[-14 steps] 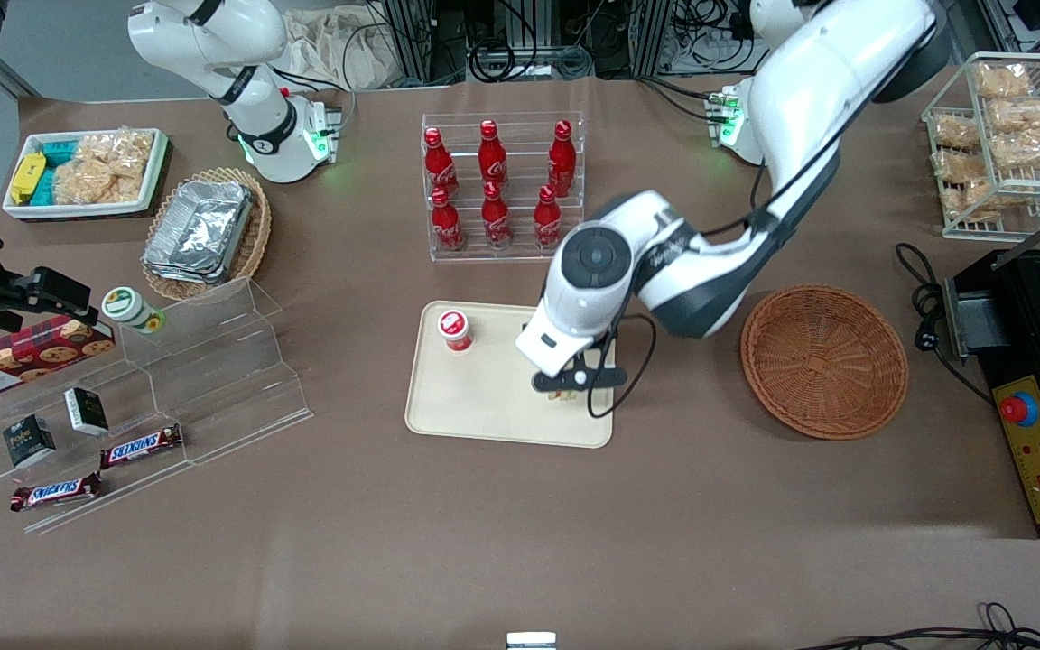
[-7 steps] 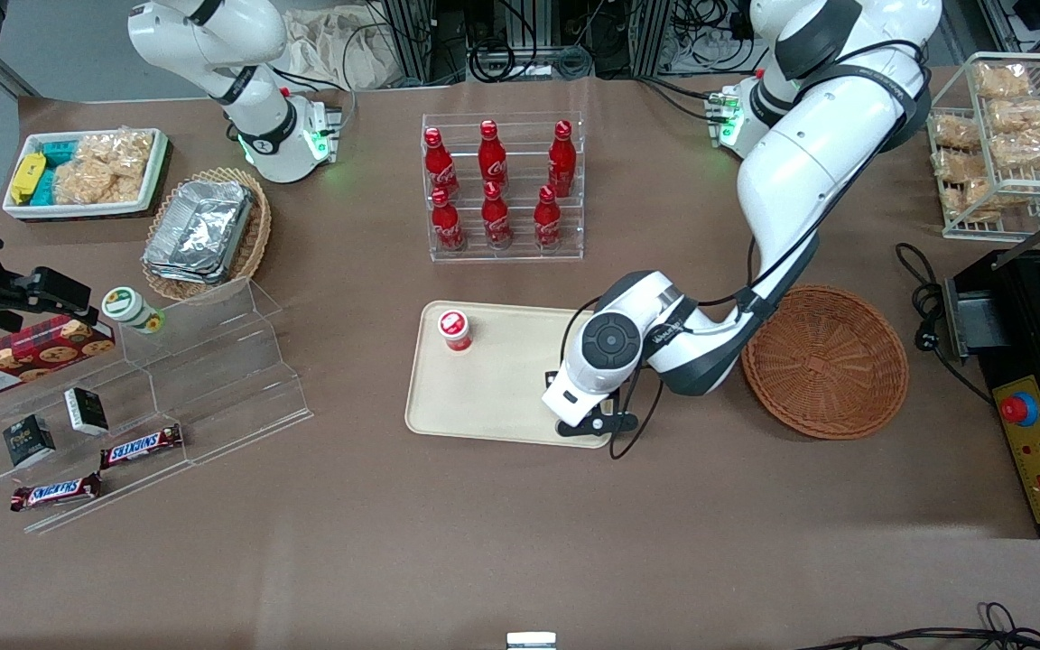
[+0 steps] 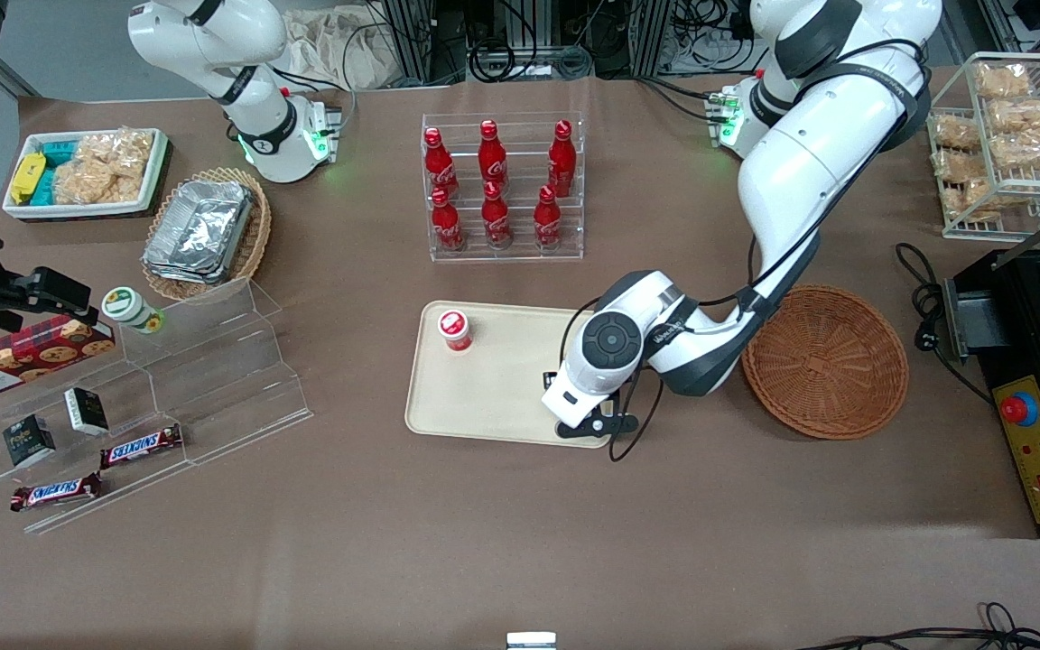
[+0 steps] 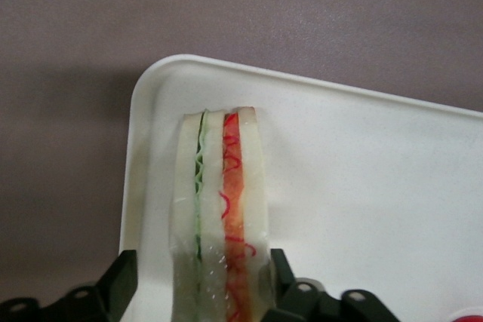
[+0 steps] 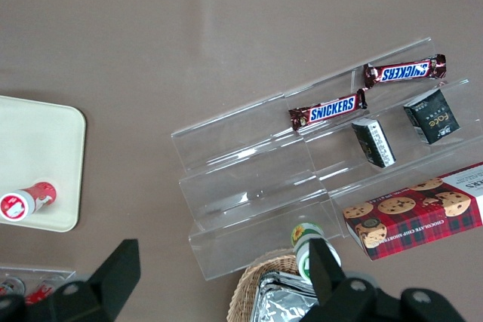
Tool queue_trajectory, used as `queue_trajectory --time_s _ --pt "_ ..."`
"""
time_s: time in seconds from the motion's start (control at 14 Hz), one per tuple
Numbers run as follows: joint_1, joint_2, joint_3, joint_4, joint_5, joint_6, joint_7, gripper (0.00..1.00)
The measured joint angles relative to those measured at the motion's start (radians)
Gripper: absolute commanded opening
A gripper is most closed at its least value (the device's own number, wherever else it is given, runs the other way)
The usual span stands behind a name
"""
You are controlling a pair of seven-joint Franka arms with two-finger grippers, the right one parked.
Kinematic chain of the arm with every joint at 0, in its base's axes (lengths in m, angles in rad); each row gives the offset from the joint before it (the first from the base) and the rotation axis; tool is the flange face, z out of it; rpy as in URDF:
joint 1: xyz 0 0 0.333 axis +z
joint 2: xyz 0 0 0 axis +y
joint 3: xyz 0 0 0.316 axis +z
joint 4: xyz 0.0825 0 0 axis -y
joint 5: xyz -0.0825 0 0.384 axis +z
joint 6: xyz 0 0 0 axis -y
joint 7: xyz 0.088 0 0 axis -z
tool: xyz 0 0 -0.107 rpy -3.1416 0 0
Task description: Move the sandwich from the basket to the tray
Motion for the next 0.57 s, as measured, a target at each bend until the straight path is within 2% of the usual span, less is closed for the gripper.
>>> queue_trajectory --time_s 0.29,0.57 --pt "0.000 -0.095 -0.017 0.061 0.000 -0.159 -0.005 1.00" --pt "0.002 -0.246 -0.020 0.131 -0.011 -0.415 0.036 1.00"
